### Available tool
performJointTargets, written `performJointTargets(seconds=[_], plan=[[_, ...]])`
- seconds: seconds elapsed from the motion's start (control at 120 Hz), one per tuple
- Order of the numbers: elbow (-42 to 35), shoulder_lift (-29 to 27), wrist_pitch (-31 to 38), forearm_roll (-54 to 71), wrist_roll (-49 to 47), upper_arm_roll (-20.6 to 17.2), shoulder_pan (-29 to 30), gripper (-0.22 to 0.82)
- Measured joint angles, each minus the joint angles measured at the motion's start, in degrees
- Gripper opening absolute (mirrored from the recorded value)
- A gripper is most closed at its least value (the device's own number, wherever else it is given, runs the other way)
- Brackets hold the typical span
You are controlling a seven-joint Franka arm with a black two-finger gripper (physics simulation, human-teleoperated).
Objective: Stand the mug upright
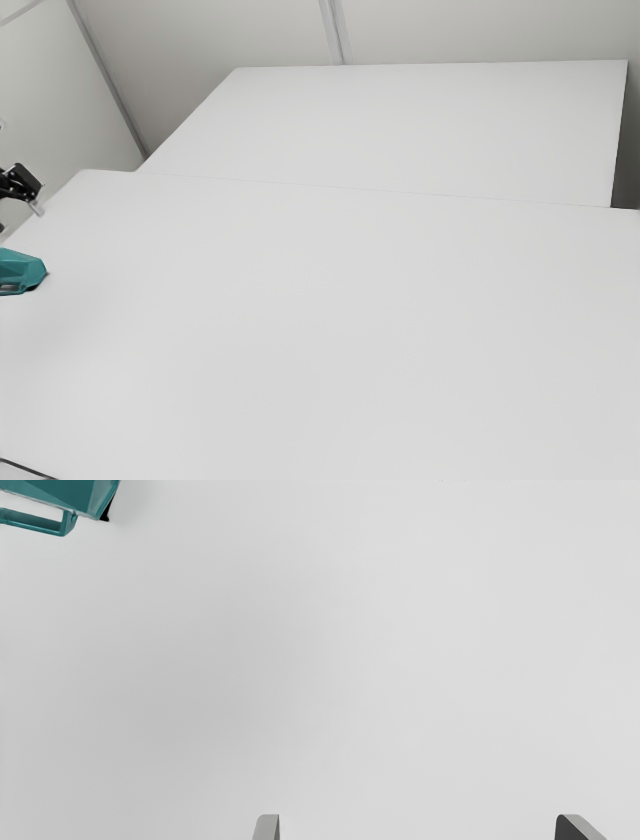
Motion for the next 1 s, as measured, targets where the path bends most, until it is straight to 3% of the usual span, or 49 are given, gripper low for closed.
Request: performJointTargets(seconds=[0.242,0.642,0.783,1.0], plan=[[5.51,11.46,0.11,-12.69,13.1,1.32,12.11,0.6],[17.46,22.88,-4.83,-27.62,36.73,0.42,27.01,0.6],[25.22,29.21,-6.17,-30.33,43.29,-2.9,30.87,0.6],[34.11,37.28,-6.92,-35.76,51.53,-3.51,32.78,0.6]])
